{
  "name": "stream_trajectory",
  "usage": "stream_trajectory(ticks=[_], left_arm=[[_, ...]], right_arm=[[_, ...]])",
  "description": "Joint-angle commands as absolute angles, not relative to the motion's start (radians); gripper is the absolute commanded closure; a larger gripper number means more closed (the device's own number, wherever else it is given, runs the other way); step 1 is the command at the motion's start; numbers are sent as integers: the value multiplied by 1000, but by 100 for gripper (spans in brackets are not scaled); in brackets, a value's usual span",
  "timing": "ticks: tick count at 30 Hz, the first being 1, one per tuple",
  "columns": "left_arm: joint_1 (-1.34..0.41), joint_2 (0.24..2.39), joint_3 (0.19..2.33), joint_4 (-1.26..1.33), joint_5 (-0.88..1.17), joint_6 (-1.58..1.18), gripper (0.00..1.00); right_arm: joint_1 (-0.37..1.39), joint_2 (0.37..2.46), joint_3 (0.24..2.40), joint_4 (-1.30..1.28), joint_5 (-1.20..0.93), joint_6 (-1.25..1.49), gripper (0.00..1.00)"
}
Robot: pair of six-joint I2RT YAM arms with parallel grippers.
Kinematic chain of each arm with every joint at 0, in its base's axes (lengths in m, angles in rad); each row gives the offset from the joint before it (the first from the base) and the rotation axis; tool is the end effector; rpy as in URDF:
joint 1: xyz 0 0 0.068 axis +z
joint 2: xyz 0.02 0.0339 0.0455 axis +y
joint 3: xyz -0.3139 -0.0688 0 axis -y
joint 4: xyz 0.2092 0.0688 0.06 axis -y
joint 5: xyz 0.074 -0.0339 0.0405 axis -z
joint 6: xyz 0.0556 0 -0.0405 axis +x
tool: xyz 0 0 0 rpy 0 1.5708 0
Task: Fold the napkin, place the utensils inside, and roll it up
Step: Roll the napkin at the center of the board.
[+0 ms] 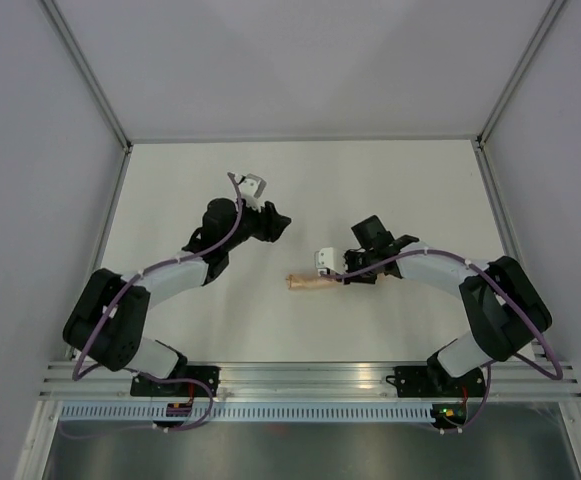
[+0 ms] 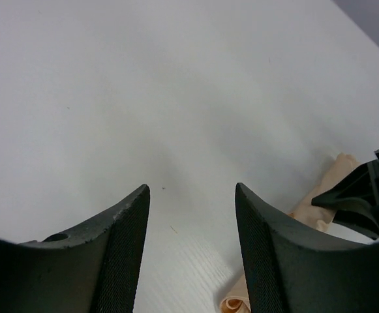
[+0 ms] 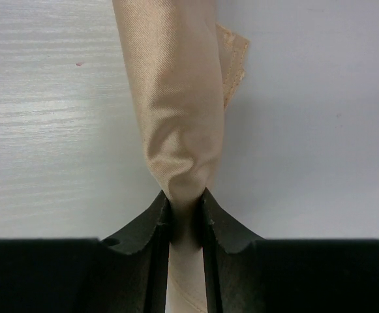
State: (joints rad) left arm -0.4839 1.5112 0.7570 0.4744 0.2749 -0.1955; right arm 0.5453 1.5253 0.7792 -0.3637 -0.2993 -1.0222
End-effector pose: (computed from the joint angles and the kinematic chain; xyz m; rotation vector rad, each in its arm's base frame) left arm 0.2739 -0.1610 0.2921 0.4671 1.8447 -0.7218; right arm 0.2109 0.1471 0.2153 -1.9122 1.7874 0.2383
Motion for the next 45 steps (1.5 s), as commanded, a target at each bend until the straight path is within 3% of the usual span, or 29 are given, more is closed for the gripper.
stream_trajectory(ticks=[1,10,21,27,31,45], left_arm=[[-486,1378,633,751,129,-282,39],[-512,1177,422,949,43,-244,39],[-823,980,347,824,-179,112,38],[-908,928,226,925,-293,69,38],[-949,974,230,884,-262,109,38],[-999,1457,446,861,-68,258,34]], right_arm=[[537,1589,819,-491,-339,-1045,85],[512,1675,891,-548,-359,-1063,86],[497,1752,968,-618,-376,-1077,86],[494,1782,992,-646,-387,-1077,87],[491,1798,1009,-666,-388,-1081,87],[474,1871,1091,-779,-413,-1095,87]])
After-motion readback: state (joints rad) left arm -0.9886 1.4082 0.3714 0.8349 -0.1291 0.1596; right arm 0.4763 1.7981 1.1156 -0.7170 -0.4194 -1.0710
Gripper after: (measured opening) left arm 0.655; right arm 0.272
